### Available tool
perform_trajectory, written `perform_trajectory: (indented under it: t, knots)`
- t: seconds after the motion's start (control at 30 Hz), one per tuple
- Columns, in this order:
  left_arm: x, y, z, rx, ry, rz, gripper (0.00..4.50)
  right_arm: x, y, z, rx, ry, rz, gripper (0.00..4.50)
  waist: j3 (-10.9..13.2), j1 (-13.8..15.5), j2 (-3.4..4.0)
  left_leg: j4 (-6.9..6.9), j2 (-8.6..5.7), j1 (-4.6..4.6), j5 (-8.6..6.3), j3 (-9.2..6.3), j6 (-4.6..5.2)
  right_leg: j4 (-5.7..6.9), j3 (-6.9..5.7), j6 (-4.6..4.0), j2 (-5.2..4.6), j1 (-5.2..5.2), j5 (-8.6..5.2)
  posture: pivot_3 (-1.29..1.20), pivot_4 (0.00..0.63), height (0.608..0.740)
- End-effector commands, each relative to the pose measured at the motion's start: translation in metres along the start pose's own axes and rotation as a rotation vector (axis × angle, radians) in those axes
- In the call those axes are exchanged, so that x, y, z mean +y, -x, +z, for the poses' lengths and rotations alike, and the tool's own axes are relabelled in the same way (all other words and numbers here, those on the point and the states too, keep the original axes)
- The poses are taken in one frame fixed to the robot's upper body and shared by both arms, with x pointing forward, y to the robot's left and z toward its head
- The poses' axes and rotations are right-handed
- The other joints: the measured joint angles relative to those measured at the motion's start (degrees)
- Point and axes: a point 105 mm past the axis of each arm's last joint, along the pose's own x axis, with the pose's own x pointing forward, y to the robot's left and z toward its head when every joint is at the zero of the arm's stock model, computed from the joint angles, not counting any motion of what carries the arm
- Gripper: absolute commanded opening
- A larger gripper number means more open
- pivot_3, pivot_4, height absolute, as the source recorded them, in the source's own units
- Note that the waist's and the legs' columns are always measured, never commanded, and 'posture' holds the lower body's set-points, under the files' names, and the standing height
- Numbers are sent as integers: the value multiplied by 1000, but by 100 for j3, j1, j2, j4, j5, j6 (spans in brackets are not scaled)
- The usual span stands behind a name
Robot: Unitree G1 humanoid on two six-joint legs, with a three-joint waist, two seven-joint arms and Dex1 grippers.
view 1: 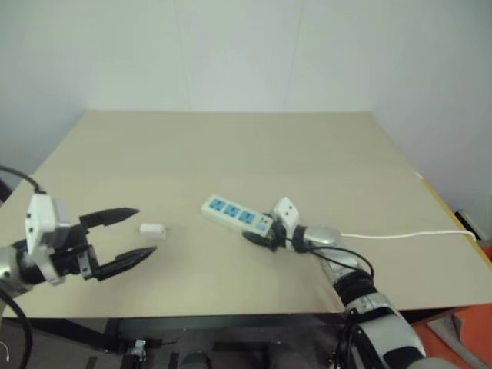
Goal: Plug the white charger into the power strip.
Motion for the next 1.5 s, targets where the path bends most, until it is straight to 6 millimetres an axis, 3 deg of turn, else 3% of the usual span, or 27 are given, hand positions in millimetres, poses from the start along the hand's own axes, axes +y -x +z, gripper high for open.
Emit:
perform_trajectory:
  t: [0.03, 0.2, 0.3, 0.47, 0.67, 0.87, 1.23, 1.5]
  knots:
    - [1, 0, 9, -20, -53, -2, 4500, 8, 2, -11, 7, -51, 33, 3421, 0, 1, 0, 0, 0, -1, 0, 0, 0, 0, 0, 4, 0, -1, 2, 0, 150, 740]
    - [15, -4, 20, -55, -86, 14, 4500, 23, 9, 30, -213, 40, 109, 3421, 2, 5, 0, -6, -1, -10, 0, -6, 0, 0, -5, 12, 0, -7, -2, 0, 150, 740]
    - [31, -8, 25, -32, -129, 3, 4500, 46, 17, 37, -228, 162, 249, 3421, 7, -9, 6, -7, -2, -27, 0, -4, 0, 3, -3, 14, 1, -29, -1, 0, 150, 740]
    - [52, -15, 30, 66, -201, -67, 4500, 69, 26, 20, -145, 269, 451, 3421, 7, -19, 6, -9, 0, -58, 0, -1, 0, 8, -4, 14, 4, -67, 1, 0, 150, 740]
    - [78, -32, 30, 245, -265, -88, 4500, 68, 19, 1, -65, 257, 501, 3421, 8, -15, 3, -13, -2, -65, 0, -2, 0, 4, -1, 14, 6, -71, 0, 0, 150, 740]
    - [85, -41, 26, 436, -275, -219, 4500, 66, 14, -7, -34, 222, 502, 3421, 5, -29, -1, -6, 9, -62, 1, -10, 1, 11, 1, 14, 28, -68, 1, 0, 150, 740]
    - [89, -59, -33, 929, -299, -346, 4500, 66, 13, -12, -25, 206, 481, 3421, 4, -14, -3, 5, 28, -37, 1, -15, 2, 61, 12, 1, 61, -66, -3, 0, 150, 740]
    - [98, -84, -58, 1036, -465, -376, 4500, 68, 14, -11, -29, 186, 475, 3421, 3, -11, -4, 6, 28, -40, 1, -16, 2, 59, 14, 1, 62, -67, -3, 0, 150, 740]
